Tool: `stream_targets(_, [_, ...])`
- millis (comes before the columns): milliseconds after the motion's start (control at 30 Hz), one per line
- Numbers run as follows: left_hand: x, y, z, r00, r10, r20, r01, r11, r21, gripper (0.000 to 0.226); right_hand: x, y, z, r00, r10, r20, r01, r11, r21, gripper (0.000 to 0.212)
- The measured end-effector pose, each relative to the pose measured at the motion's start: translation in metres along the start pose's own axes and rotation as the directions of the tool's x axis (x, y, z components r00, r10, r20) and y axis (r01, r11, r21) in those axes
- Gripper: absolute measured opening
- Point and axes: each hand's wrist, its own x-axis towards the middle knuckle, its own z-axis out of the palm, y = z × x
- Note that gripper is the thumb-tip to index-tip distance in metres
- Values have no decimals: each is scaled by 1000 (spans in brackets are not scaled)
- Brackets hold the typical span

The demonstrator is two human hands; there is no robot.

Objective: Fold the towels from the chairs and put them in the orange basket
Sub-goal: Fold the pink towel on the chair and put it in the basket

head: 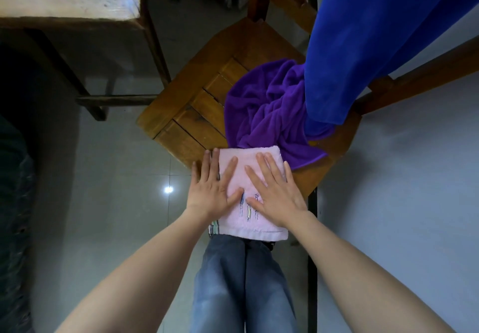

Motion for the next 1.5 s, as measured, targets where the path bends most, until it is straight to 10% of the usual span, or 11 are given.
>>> stream_targets(233, [-47,18,25,787,221,-576,-236,971,50,60,-53,-2,-11,945,-206,-253,210,978,-12,69])
stream_targets(433, [-66,35,80,834,311,-456,-261,950,170,119,-87,-6,19,958,-287,-25,286,958,-30,103])
stream_targets(667, [-47,40,78,707,238,-666,-245,966,85,40,-80,-5,21,931,-225,-288,239,971,13,29])
stream_targets(967, [-65,31,13,691,288,-663,-349,936,42,32,-71,-12,-41,867,-189,-460,232,972,37,14])
stream_targets(1367, [-145,97,-114,801,-178,-572,-30,941,-336,98,-57,8,-256,973,-157,-167,186,966,180,15])
stream_targets(1500, [-158,129,-163,731,-396,-556,76,857,-510,100,-66,12,-313,979,-140,-148,166,969,181,27])
